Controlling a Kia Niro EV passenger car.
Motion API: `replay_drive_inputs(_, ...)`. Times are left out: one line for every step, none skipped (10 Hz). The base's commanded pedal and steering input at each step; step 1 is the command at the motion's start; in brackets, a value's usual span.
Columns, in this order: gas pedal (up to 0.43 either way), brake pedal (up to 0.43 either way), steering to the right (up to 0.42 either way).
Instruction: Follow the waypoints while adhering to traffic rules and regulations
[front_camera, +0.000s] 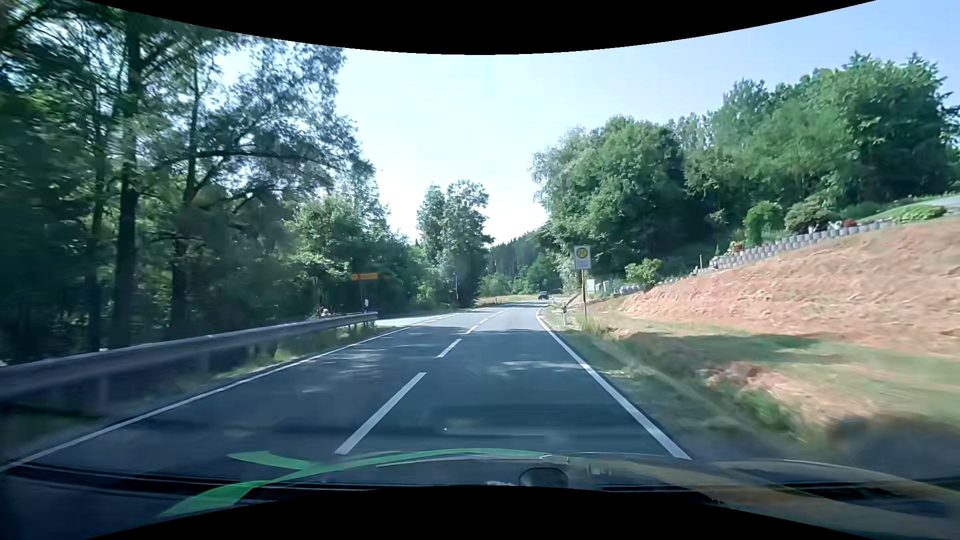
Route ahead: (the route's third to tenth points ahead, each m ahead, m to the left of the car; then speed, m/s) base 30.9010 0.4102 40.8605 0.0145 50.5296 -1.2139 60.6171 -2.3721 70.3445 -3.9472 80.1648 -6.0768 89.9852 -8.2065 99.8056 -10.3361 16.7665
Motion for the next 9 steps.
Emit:
replay_drive_inputs(0.240,0.000,0.007)
replay_drive_inputs(0.248,0.000,0.007)
replay_drive_inputs(0.260,0.000,0.008)
replay_drive_inputs(0.260,0.000,0.008)
replay_drive_inputs(0.248,0.000,0.008)
replay_drive_inputs(0.189,0.000,0.009)
replay_drive_inputs(0.189,0.000,0.009)
replay_drive_inputs(0.189,0.000,0.009)
replay_drive_inputs(0.209,0.000,0.009)
